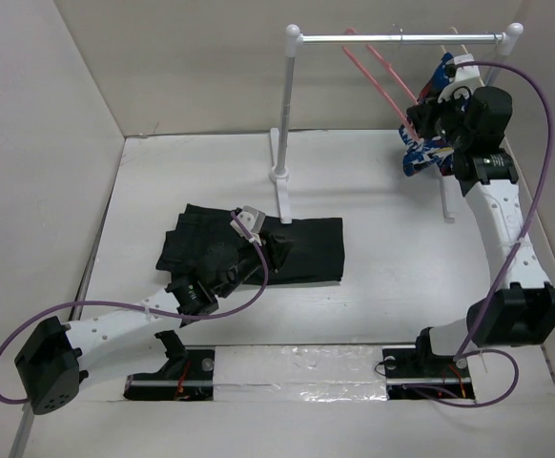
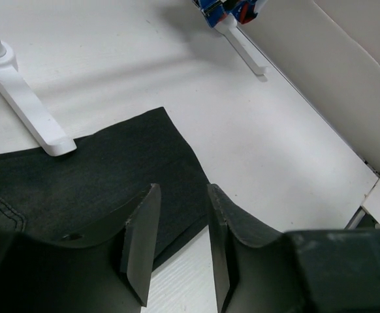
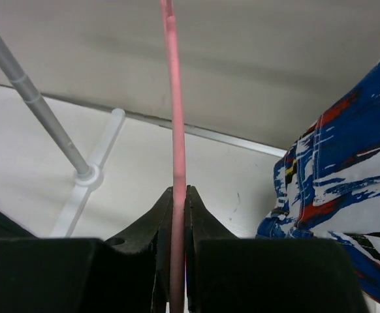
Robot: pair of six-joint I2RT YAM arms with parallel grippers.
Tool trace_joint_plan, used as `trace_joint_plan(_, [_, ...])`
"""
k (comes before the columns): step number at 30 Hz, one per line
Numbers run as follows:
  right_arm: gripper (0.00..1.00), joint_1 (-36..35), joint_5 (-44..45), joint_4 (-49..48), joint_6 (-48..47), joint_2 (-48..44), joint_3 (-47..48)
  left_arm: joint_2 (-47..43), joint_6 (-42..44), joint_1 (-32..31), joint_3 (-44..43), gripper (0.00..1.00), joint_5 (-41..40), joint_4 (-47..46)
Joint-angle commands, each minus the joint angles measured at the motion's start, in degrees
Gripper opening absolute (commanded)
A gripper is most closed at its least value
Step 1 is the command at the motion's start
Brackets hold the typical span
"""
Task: Place the trousers on the hanger
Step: Pick up the hanger from the clothesline.
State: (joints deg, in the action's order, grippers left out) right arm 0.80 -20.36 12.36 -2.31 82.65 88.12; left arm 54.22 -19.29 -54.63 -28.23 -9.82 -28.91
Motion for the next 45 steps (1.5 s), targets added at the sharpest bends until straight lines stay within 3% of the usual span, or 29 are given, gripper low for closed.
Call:
trace_joint_plan(1, [0.0,-0.6,3.4,-5.6,1.1,-5.4,1.0,-1.0,0.4,0.1,-2.4,0.32,-0.8,-1.9])
trace_joint_plan(6, [0.0,-1.7,5.9,-1.9,-0.4,-7.1,0.7,-0.4,0.3,0.1,-2.3,0.35,-1.3,-2.0])
trace_joint_plan(13, [0.0,-2.4,8.1,-1.9,-0.2,-11.8,-7.6,-0.1,-0.5,0.1,-2.4,0.38,-0.6,-2.1])
trace_joint_plan(17, [0.0,-4.7,12.4,-3.0,-0.2,-17.9,-17.2,0.3,-3.8,0.1,-2.1,0.47,-0.9,-2.6])
trace_joint_plan(21, [0.0,-8.7,19.3,-3.0,1.9,-26.0,-29.6,3.4,-7.9,0.1,-3.8,0.48,-0.9,-1.5])
trace_joint_plan(26, [0.0,-16.1,27.8,-3.5,8.7,-36.7,-48.9,9.8,-14.4,-1.2,-3.9,0.47,4.4,-6.7])
trace_joint_plan(29, [0.0,-20.4,31.7,-3.3,13.2,-42.7,-57.1,15.0,-15.8,-4.9,-6.8,0.47,1.3,-6.7])
trace_joint_plan(35, [0.0,-27.8,37.1,-0.7,21.2,-50.6,-65.5,28.9,-20.7,-14.0,-15.8,0.52,-0.5,-8.4])
trace_joint_plan(45, [0.01,-38.6,40.0,-1.2,29.2,-53.8,-71.4,43.1,-27.0,-15.2,-25.2,0.6,-4.2,-12.6])
